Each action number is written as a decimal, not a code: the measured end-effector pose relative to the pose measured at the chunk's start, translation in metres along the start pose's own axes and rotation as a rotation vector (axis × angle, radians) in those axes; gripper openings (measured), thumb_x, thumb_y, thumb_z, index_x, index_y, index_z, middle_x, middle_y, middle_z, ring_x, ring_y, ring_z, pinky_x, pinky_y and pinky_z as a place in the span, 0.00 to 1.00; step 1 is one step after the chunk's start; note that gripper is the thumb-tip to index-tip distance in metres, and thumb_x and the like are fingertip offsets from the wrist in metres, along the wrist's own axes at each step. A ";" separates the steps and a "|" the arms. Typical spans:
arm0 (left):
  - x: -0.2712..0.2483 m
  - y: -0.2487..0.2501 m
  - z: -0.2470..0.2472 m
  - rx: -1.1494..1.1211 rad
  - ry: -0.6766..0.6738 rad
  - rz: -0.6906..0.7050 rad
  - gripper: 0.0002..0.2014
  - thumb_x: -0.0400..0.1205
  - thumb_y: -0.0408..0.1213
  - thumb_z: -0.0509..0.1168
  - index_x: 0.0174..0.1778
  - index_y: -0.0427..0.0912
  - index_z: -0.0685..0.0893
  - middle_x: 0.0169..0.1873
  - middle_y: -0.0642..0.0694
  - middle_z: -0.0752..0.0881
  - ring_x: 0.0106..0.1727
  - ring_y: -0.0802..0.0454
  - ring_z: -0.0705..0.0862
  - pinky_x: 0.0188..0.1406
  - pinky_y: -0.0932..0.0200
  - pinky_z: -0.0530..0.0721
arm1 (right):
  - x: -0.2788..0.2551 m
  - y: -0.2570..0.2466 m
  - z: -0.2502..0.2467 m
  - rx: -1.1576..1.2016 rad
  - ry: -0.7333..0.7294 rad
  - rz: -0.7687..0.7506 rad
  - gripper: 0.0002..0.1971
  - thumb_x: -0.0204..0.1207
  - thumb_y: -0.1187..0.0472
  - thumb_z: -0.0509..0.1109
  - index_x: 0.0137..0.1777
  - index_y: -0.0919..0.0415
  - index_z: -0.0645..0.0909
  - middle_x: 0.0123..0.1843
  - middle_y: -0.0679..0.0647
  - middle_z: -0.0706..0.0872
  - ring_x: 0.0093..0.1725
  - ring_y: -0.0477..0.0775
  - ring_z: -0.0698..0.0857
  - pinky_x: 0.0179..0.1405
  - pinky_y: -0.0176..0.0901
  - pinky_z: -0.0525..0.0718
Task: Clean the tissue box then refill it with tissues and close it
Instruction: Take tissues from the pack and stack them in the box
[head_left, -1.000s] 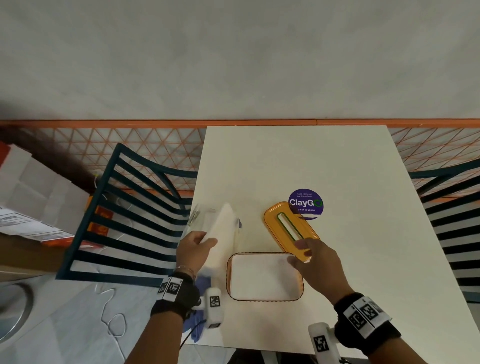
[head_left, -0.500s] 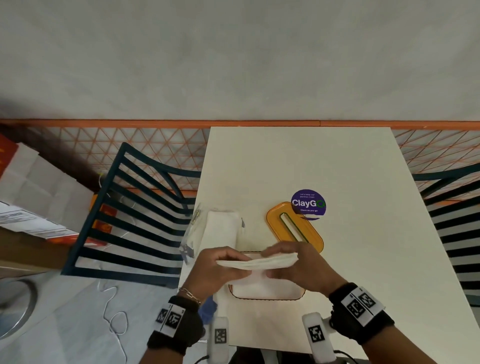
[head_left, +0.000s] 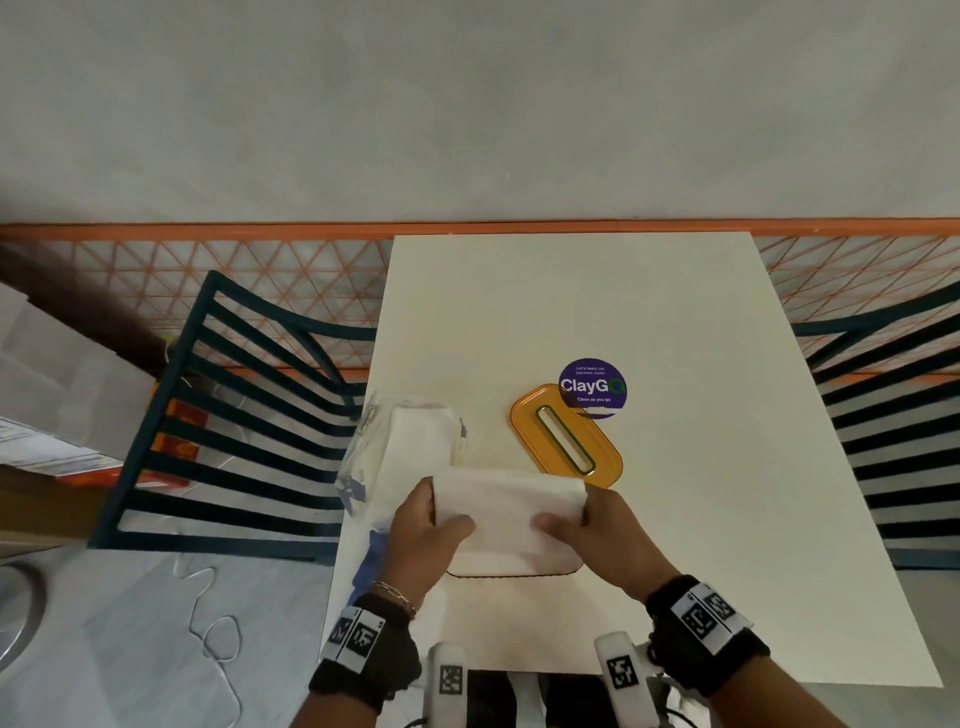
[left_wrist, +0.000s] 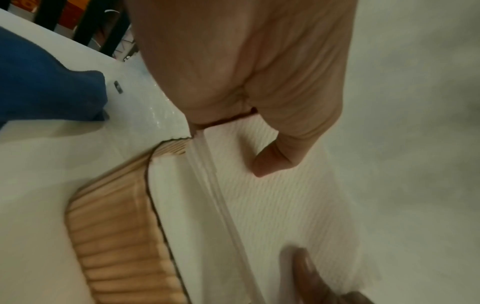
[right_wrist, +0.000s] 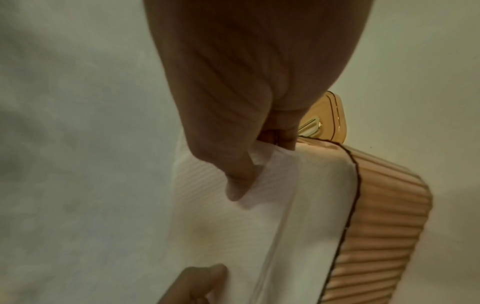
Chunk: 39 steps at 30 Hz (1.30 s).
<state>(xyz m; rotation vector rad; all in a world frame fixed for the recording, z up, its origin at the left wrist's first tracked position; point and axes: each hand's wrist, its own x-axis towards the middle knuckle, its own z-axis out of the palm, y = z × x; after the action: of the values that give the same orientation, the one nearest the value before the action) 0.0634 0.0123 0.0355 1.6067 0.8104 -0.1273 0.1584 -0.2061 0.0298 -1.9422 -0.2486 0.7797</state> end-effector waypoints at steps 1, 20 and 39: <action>0.001 0.000 -0.001 -0.007 -0.013 -0.025 0.22 0.75 0.29 0.74 0.63 0.50 0.82 0.55 0.49 0.91 0.58 0.49 0.90 0.55 0.49 0.92 | -0.001 -0.001 -0.001 0.031 -0.017 0.036 0.18 0.78 0.53 0.79 0.67 0.49 0.85 0.58 0.41 0.93 0.56 0.41 0.91 0.58 0.41 0.89; -0.004 -0.012 0.007 0.295 0.116 0.002 0.37 0.75 0.34 0.80 0.78 0.49 0.71 0.60 0.45 0.89 0.55 0.48 0.89 0.37 0.73 0.81 | 0.011 0.002 0.015 -0.345 0.152 0.240 0.15 0.81 0.56 0.75 0.65 0.56 0.79 0.52 0.49 0.84 0.43 0.45 0.81 0.35 0.29 0.74; -0.019 -0.015 -0.033 0.192 -0.074 0.254 0.17 0.69 0.24 0.81 0.42 0.53 0.91 0.43 0.55 0.93 0.49 0.50 0.92 0.52 0.54 0.91 | -0.027 -0.003 -0.019 -0.103 0.069 -0.228 0.17 0.65 0.75 0.85 0.44 0.51 0.90 0.45 0.44 0.93 0.49 0.49 0.92 0.53 0.38 0.90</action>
<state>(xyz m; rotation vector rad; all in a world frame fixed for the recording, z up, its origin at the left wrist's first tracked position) 0.0289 0.0337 0.0408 1.8614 0.5434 -0.0840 0.1497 -0.2320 0.0493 -1.9908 -0.4668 0.5589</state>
